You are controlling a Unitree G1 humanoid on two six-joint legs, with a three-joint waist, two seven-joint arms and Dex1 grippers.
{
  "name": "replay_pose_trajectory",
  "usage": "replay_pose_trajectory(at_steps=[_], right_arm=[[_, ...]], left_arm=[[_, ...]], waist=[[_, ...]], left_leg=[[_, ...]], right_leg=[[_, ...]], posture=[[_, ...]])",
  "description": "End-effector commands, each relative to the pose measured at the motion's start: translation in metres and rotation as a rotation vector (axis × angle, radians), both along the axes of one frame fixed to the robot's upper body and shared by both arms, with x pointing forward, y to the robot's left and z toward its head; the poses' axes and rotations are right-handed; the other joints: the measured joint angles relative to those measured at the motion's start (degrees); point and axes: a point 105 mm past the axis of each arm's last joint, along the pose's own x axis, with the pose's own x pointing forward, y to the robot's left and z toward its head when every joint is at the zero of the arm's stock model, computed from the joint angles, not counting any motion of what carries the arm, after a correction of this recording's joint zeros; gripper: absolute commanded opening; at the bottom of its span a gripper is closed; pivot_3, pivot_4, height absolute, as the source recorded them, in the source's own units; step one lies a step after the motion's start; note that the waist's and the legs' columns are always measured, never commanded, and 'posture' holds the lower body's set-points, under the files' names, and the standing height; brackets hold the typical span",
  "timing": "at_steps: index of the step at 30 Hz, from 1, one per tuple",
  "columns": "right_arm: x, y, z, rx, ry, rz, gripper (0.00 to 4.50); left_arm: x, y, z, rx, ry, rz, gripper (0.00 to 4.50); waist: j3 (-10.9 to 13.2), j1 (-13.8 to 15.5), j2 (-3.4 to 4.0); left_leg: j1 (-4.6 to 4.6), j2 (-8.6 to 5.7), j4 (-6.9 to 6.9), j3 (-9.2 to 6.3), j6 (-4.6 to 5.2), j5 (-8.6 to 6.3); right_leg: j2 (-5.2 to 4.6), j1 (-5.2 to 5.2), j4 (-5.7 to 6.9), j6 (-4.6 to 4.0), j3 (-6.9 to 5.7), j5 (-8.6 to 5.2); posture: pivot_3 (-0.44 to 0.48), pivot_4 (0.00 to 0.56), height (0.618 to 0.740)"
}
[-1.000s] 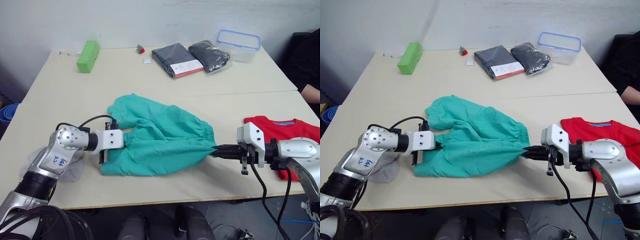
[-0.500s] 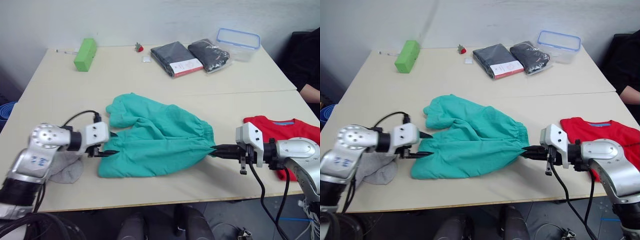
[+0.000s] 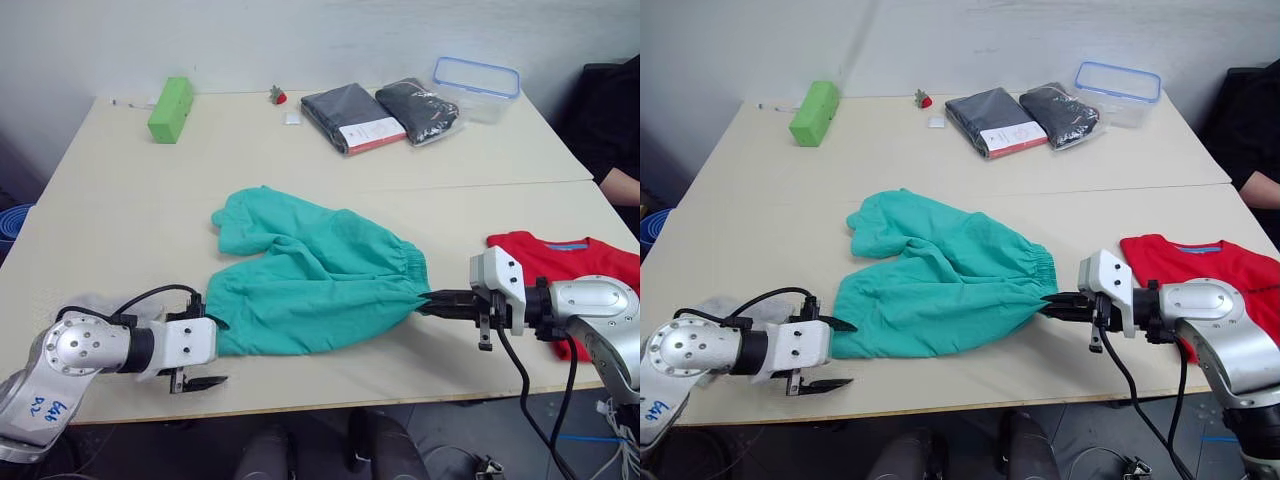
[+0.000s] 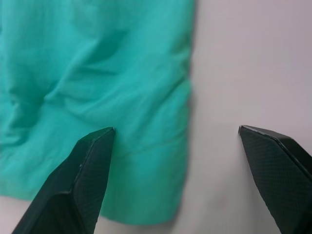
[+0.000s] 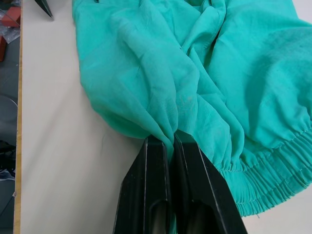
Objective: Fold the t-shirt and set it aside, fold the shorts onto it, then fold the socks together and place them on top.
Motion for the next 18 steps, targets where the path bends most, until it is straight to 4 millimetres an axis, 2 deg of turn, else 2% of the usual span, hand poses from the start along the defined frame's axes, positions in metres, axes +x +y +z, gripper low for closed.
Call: replay_pose_trajectory(at_steps=[1,5,6,9,18], right_arm=[[-0.002,0.004,0.009,0.008,-0.037,0.020,0.00],[-0.001,0.004,0.008,0.009,-0.035,0.023,0.00],[-0.001,0.005,0.008,0.013,-0.036,0.021,0.00],[-0.001,0.005,0.009,0.018,-0.038,0.018,0.00],[-0.001,0.004,0.009,0.018,-0.043,0.012,0.00]], left_arm=[[0.016,0.007,-0.005,0.020,-0.095,0.053,4.26],[0.025,0.010,-0.011,0.011,-0.111,0.070,4.26],[0.025,0.011,-0.013,0.015,-0.106,0.066,4.08],[0.027,0.013,-0.018,0.028,-0.099,0.062,3.37],[0.030,0.017,-0.018,0.023,-0.088,0.057,0.53]], waist=[[-0.1,0.4,0.13],[-0.1,0.7,0.19],[-0.1,0.7,0.20],[-0.2,0.6,0.27],[-0.2,0.4,0.31]], left_leg=[[0.01,-0.01,0.00,0.01,0.01,0.00],[0.04,-0.06,0.01,-0.02,0.03,0.01],[0.06,-0.06,0.01,-0.02,0.03,0.01],[0.12,-0.05,0.00,-0.01,0.03,0.01],[0.14,-0.03,0.00,0.00,0.02,0.01]], right_leg=[[-0.03,0.00,0.01,0.00,0.00,0.00],[-0.13,0.03,0.10,-0.01,-0.03,0.00],[-0.16,0.03,0.12,-0.02,-0.03,0.01],[-0.17,0.06,0.15,-0.02,-0.01,0.01],[-0.17,0.06,0.18,-0.03,-0.01,0.01]], posture=[[0.000,0.150,0.740],[0.000,0.150,0.740],[0.000,0.150,0.740],[0.000,0.150,0.740],[0.000,0.150,0.740]])
